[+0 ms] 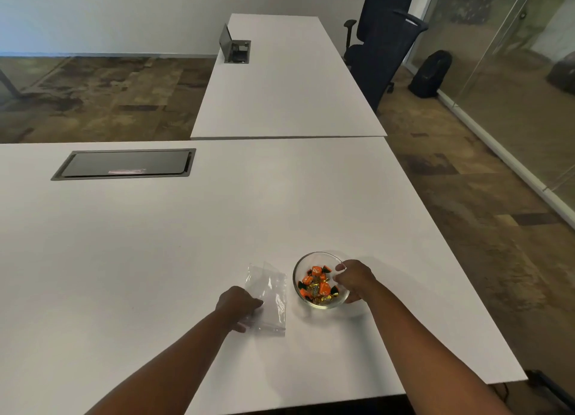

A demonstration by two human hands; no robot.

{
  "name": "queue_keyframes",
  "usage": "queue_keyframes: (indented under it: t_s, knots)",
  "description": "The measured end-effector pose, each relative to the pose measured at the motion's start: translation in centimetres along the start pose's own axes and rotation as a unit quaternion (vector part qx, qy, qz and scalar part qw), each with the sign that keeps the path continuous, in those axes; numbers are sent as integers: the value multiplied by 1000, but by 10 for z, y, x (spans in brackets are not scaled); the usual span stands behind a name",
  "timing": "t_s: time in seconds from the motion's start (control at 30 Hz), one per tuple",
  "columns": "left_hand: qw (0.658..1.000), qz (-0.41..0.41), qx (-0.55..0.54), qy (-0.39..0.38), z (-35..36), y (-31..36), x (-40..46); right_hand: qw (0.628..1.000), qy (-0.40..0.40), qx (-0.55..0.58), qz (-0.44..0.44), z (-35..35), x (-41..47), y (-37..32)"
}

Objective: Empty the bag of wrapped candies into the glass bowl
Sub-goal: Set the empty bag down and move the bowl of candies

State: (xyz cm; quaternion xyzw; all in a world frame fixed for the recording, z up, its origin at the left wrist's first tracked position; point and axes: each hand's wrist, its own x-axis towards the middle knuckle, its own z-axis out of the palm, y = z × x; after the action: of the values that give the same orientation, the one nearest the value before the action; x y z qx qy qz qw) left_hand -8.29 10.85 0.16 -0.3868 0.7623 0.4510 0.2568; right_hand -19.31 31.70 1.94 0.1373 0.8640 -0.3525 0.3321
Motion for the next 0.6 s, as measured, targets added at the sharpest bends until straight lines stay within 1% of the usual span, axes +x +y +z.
queue_keyframes:
  t_s: [0.1,0.23,0.37,0.4,0.47,0.5,0.53,0.57,0.6]
  knots:
    - [995,11,94,35,-3,3,-3,1000,5,-20,1,3,-2,-1]
    - [980,-3,198,23,-5,5,-3,997,0,-71,-7,3,-2,-1]
    - [959,-9,282,32,-4,4,2,994,-11,-107,-24,2,-1,-2]
    - [948,-4,316,44,-4,4,2,994,-12,-109,-20,2,-1,-2]
    - [912,34,393,115,-2,6,2,994,-16,-108,-18,2,-2,-3]
    - [899,57,407,155,-2,9,1,994,-16,-105,-19,2,-3,-4]
    - [894,78,402,185,-2,13,1,995,-16,-100,-20,1,-4,-5]
    - [898,102,377,203,-1,19,1,995,-15,-95,-23,0,-5,-5]
    - [912,125,336,201,-1,26,2,995,-15,-90,-26,-1,-5,-7]
